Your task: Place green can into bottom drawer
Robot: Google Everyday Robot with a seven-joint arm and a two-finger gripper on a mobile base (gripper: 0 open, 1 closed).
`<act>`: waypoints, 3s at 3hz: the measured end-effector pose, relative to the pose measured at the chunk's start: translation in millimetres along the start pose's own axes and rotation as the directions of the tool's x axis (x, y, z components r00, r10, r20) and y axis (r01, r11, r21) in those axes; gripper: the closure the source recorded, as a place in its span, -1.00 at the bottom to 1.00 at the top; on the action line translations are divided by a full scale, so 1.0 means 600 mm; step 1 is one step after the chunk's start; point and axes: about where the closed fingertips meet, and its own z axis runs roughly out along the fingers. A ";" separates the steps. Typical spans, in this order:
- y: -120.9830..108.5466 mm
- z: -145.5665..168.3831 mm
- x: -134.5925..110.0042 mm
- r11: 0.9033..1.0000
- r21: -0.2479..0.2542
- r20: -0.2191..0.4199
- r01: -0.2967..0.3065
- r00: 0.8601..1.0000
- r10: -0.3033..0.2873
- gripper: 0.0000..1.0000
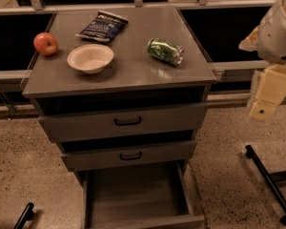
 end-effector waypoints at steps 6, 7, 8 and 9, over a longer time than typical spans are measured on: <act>-0.161 0.133 -0.320 0.908 0.028 -0.101 0.417 0.905 -0.413 -1.00; -0.261 0.208 -0.336 0.965 0.010 -0.043 0.263 0.964 -0.262 -1.00; -0.319 0.259 -0.329 0.990 -0.012 0.002 0.142 0.990 -0.142 -1.00; -0.362 0.305 -0.307 0.999 -0.018 0.019 0.031 0.999 -0.030 -1.00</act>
Offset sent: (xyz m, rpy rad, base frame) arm 0.1241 0.1691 -0.0255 -0.3104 0.0065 0.3451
